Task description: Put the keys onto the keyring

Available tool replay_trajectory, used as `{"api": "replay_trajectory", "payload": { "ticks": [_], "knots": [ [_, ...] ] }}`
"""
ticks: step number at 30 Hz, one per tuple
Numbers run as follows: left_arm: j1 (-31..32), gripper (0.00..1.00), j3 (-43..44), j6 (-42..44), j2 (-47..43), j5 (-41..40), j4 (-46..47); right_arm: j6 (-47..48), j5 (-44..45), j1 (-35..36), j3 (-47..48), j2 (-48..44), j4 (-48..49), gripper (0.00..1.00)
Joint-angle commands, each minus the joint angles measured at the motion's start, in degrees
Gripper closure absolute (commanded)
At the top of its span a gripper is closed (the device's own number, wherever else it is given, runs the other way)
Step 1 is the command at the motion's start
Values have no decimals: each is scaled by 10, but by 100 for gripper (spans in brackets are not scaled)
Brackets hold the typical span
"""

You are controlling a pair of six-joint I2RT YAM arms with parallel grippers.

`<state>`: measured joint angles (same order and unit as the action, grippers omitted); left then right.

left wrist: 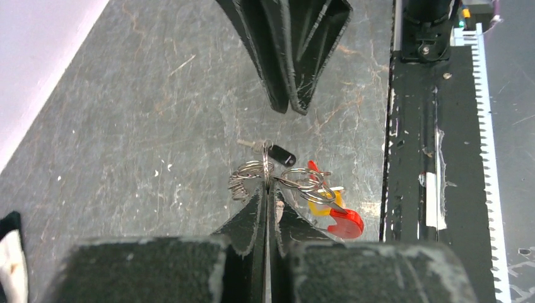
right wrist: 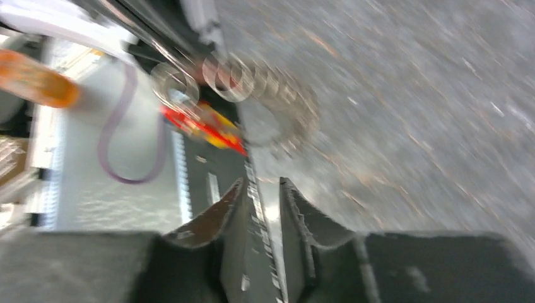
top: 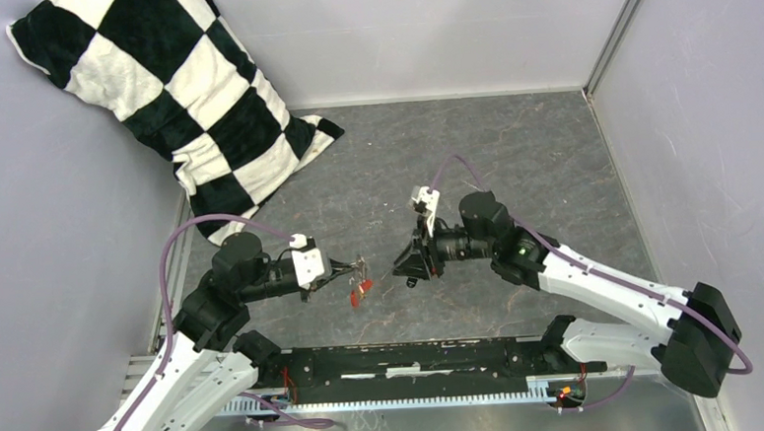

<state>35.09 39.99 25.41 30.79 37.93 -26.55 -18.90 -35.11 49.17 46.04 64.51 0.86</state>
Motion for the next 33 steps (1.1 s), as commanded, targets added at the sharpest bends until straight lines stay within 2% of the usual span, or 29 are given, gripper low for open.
{"api": "replay_trajectory", "payload": {
  "ticks": [1, 5, 8, 10, 14, 17, 20, 24, 33],
  "knots": [
    [-2, 98, -5, 11, -3, -36, 2, 54, 150, -9, -86, -44, -38, 58],
    [-2, 98, -5, 3, 2, -33, -1, 89, 255, -9, -137, -29, -49, 49],
    [-2, 98, -6, 11, -2, -35, -4, 115, 307, -15, -171, -20, -15, 46],
    [-2, 98, -8, 12, -5, -35, -5, 149, 309, -22, -190, -12, 33, 46],
    [-2, 98, -8, 7, -3, -32, -4, 280, 278, -26, -195, 14, 84, 46],
    [-2, 98, -8, 4, 0, -27, -1, 431, 193, -29, -210, 22, 104, 48],
    [-2, 98, -6, 3, 2, -25, 3, 519, 101, -47, -225, 35, 119, 50],
    [-2, 98, -1, 1, 2, -22, 1, 565, 48, -68, -209, 77, 100, 52],
    [-2, 98, 4, 3, -4, -28, -6, 631, 46, -66, -146, 167, 68, 57]
  ]
}}
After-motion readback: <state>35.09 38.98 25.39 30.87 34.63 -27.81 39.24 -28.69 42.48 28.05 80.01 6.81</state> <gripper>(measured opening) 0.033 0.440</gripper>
